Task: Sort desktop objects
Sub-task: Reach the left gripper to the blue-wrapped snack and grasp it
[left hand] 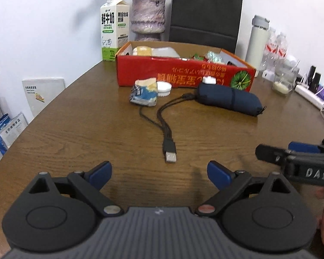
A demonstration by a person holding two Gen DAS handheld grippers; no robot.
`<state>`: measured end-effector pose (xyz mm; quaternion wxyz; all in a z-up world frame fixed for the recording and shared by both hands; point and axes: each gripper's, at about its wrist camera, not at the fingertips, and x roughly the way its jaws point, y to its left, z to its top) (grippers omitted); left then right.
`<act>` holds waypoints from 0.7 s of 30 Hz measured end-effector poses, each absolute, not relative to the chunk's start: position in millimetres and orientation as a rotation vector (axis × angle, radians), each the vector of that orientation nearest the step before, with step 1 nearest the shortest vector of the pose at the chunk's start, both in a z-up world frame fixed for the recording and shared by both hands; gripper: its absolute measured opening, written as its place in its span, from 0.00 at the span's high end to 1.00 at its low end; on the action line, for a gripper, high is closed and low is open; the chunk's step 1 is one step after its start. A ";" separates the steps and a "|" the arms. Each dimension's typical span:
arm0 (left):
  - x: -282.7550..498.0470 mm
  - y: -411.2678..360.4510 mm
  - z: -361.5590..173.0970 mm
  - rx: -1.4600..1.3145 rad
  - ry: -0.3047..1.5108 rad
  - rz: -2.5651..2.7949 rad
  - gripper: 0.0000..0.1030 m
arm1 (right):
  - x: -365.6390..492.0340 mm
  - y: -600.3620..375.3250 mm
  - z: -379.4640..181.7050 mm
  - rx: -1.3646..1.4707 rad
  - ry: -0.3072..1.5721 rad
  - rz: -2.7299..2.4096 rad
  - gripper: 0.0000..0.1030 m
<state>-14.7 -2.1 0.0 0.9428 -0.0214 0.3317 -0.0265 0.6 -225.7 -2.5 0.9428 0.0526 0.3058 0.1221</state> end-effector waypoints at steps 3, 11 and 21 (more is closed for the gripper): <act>-6.3 -0.7 4.3 -0.063 0.660 -0.080 0.05 | 1.9 -222.3 -1.3 0.086 0.620 0.237 0.13; 51.7 14.6 20.4 -0.113 0.632 -0.118 0.08 | 22.2 -210.5 22.8 0.002 0.525 0.209 0.13; 147.7 28.0 16.9 -0.098 0.691 -0.107 0.14 | 113.4 -179.8 24.2 0.006 0.473 0.230 0.23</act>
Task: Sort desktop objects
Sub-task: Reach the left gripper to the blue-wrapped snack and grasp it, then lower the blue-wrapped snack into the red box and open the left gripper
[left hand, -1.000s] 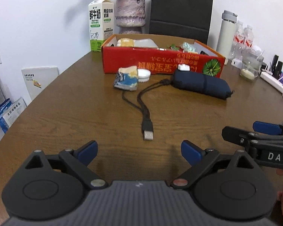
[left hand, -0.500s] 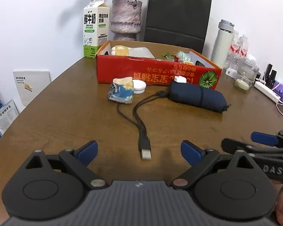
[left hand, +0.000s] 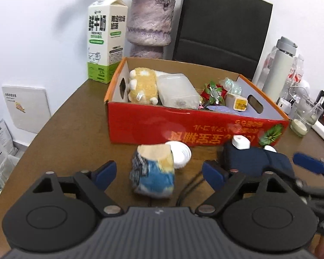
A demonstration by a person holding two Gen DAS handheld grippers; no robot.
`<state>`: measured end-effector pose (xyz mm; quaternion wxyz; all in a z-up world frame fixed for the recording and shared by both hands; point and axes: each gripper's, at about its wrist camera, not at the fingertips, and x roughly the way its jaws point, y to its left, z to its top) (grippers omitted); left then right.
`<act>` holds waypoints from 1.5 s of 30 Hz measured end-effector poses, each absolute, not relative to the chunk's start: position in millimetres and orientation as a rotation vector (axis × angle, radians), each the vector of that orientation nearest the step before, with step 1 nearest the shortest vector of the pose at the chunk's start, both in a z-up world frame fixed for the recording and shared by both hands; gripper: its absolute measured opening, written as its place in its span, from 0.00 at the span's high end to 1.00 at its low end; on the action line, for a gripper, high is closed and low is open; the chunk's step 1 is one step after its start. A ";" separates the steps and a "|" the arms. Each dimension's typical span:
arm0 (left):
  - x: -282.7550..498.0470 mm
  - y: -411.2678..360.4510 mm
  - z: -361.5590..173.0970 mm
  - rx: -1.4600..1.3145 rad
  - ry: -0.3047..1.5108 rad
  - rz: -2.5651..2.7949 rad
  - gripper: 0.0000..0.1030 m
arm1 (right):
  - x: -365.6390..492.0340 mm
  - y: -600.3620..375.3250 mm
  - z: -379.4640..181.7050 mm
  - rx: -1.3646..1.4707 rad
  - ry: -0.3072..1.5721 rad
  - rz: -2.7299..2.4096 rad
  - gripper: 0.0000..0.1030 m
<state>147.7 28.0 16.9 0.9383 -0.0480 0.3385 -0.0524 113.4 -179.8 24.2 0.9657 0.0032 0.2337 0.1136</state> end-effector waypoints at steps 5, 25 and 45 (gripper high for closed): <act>162.7 34.4 -0.6 -0.113 0.724 -0.117 0.22 | 156.3 -162.1 17.5 -0.057 0.481 0.189 0.36; 147.1 52.6 6.8 -0.242 0.654 -0.159 0.86 | 156.2 -159.6 10.3 0.023 0.476 0.249 0.75; 295.7 43.8 50.2 -0.161 0.851 -0.035 0.59 | 330.7 -186.5 47.0 0.022 0.865 0.194 0.70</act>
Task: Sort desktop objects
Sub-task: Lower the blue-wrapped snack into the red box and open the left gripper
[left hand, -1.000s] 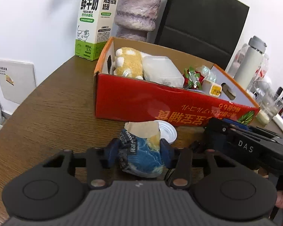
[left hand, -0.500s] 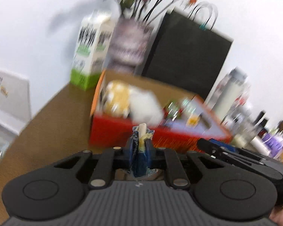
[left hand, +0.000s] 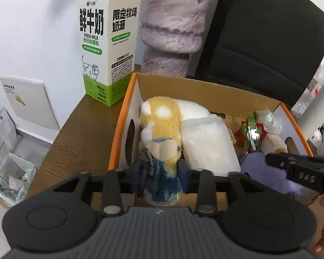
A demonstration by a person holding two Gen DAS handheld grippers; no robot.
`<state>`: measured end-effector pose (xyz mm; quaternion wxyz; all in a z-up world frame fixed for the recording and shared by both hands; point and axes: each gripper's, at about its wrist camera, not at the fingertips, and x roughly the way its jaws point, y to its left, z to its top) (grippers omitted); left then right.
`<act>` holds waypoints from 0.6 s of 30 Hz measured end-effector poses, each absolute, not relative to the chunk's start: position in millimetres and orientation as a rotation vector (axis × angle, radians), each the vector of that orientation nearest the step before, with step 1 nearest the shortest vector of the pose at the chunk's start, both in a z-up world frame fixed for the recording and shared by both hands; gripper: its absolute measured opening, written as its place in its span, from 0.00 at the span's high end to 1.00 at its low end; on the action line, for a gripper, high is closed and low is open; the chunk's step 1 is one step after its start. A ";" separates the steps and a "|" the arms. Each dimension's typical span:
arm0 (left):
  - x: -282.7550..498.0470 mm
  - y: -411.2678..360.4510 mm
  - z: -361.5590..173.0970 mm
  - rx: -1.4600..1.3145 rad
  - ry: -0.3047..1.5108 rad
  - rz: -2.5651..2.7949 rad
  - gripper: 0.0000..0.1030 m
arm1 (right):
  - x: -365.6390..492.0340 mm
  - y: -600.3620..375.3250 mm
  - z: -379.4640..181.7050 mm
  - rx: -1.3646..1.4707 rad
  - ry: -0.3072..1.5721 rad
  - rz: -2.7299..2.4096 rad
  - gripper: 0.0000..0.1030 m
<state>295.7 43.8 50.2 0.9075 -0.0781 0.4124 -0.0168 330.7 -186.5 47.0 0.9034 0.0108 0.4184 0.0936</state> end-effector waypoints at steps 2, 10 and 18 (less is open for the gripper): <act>289.0 45.2 55.9 -0.165 0.821 -0.049 0.51 | 327.4 -188.6 46.5 0.025 0.866 0.178 0.61; 269.1 40.3 100.2 -0.088 0.731 -0.043 0.13 | 296.8 -197.4 73.5 0.069 0.794 0.194 0.43; 196.2 49.9 109.8 -0.111 0.635 -0.076 0.04 | 215.9 -194.1 91.0 -0.014 0.664 0.178 0.31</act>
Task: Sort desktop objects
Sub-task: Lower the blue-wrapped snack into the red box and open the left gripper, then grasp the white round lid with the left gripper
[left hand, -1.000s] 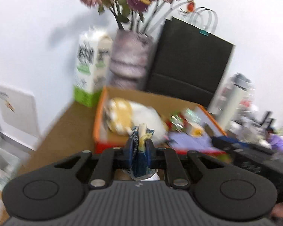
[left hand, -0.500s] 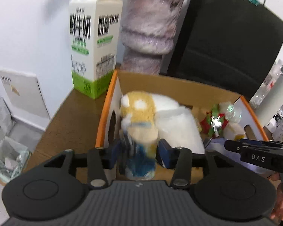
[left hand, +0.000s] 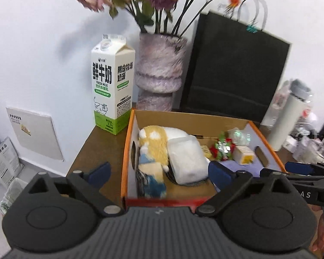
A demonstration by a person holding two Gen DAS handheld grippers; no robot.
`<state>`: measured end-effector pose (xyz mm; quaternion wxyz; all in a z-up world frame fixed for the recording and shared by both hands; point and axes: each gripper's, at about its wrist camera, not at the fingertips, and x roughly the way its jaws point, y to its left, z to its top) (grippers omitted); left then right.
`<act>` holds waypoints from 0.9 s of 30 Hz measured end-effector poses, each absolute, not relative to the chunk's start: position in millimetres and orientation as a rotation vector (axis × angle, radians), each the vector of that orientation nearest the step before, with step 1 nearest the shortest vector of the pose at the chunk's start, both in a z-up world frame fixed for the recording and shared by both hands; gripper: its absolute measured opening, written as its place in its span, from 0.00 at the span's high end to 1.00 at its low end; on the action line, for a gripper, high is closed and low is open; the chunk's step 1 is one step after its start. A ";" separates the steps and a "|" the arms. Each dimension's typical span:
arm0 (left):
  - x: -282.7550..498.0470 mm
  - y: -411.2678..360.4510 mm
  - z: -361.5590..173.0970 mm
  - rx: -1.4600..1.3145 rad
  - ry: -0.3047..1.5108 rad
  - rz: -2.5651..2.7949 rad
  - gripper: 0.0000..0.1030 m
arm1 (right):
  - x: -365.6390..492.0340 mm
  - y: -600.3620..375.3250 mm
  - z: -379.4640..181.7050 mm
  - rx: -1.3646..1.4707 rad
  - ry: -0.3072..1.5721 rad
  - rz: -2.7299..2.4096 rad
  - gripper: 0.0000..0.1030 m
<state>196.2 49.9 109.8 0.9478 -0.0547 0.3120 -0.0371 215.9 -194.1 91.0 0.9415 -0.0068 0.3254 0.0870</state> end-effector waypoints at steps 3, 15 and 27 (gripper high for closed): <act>158.1 53.0 107.3 -0.113 0.590 -0.082 0.03 | 174.1 -196.0 89.6 0.001 0.614 0.181 0.28; 20.4 29.3 56.5 -0.099 0.581 -0.133 0.02 | 32.0 -183.9 37.3 -0.002 0.584 0.176 0.26; -43.5 31.7 7.9 -0.176 0.713 -0.133 0.03 | -49.3 -175.6 10.9 -0.062 0.570 0.234 0.26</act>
